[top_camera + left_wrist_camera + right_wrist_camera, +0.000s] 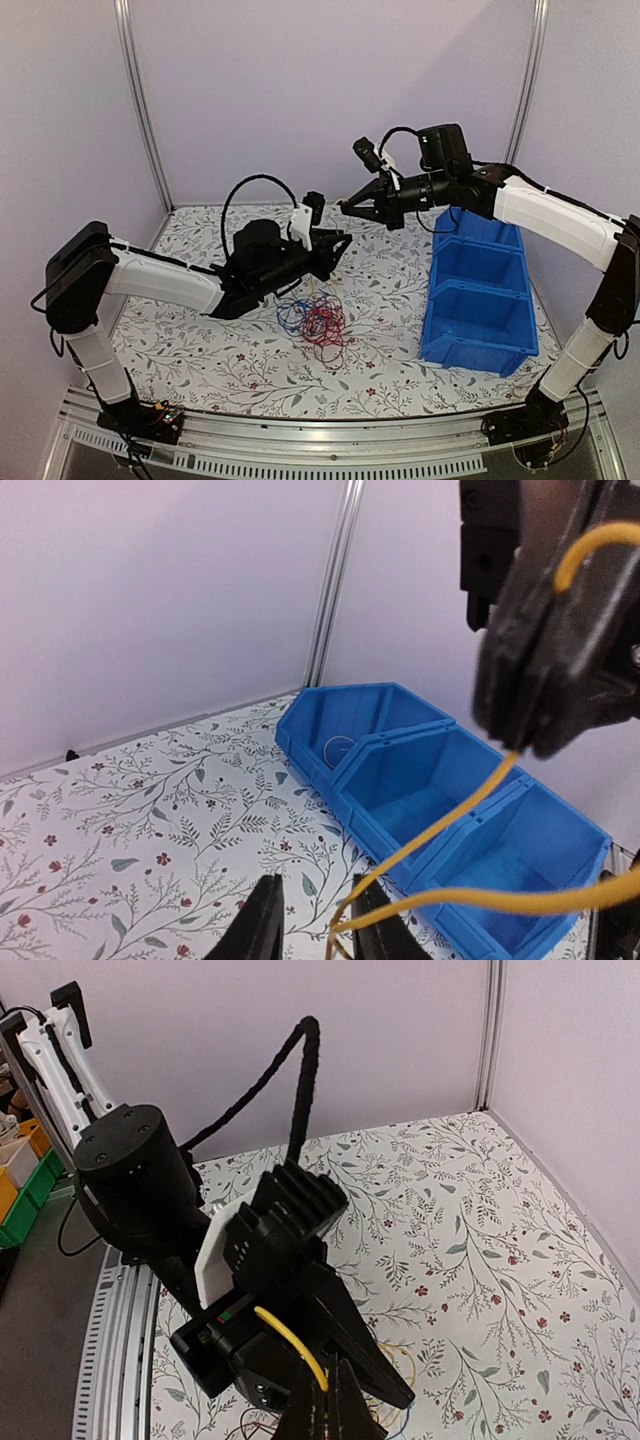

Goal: Untangle the cables

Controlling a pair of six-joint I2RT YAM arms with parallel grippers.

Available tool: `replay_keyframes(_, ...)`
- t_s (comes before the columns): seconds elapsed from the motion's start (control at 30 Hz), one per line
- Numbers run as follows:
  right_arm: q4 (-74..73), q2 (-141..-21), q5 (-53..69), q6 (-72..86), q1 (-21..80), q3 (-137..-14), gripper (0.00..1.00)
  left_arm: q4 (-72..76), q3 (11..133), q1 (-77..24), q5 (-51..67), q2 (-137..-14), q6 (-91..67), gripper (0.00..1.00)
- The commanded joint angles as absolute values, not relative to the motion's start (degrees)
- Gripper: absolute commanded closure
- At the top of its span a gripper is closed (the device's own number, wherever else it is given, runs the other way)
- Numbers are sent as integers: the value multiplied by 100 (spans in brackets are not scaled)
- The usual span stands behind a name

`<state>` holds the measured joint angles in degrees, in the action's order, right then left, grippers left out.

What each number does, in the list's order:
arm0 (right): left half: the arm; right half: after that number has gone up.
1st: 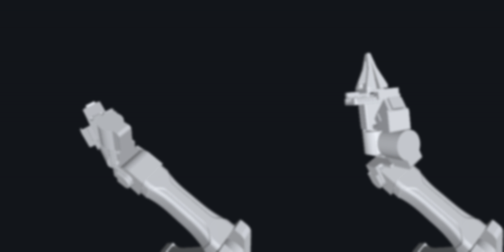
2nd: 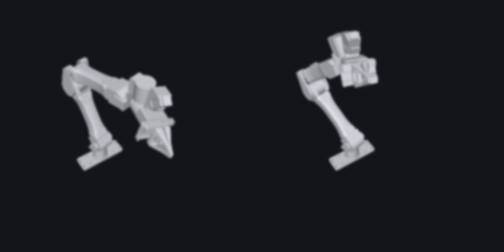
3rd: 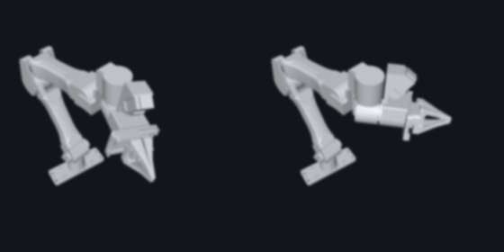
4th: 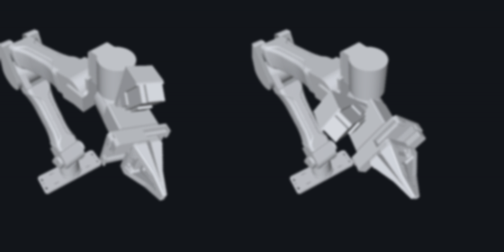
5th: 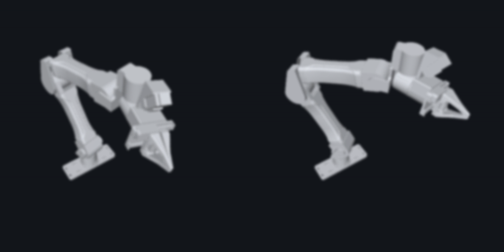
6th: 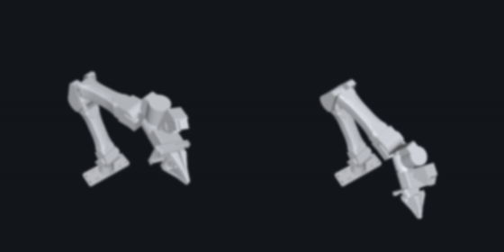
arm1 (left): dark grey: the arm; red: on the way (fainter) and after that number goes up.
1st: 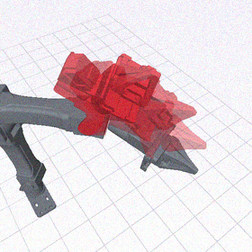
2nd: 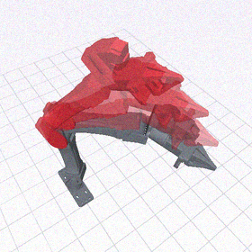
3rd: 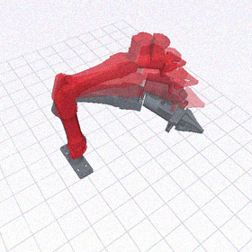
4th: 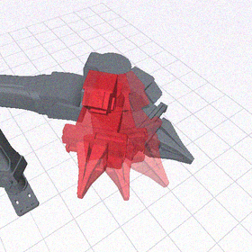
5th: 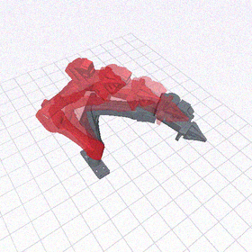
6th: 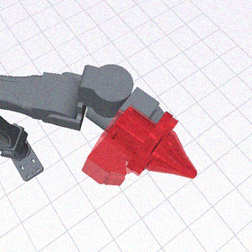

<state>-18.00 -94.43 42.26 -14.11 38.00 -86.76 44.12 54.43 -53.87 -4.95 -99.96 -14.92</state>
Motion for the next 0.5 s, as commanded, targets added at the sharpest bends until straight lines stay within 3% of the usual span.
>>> replay_keyframes(0.0,-2081,-9018,4503,-1377,3841,-9025,100,4678,5674,-5326,-370,-10573,-1562,82)
replay_keyframes(0.27,-2506,-8397,4370,-1389,3810,-9956,100,4913,5888,-5265,-64,-11733,-1702,91)
replay_keyframes(0.47,-2729,-8192,4377,-1416,3185,-10750,100,4977,5878,-5248,-44,-12036,-1775,96)
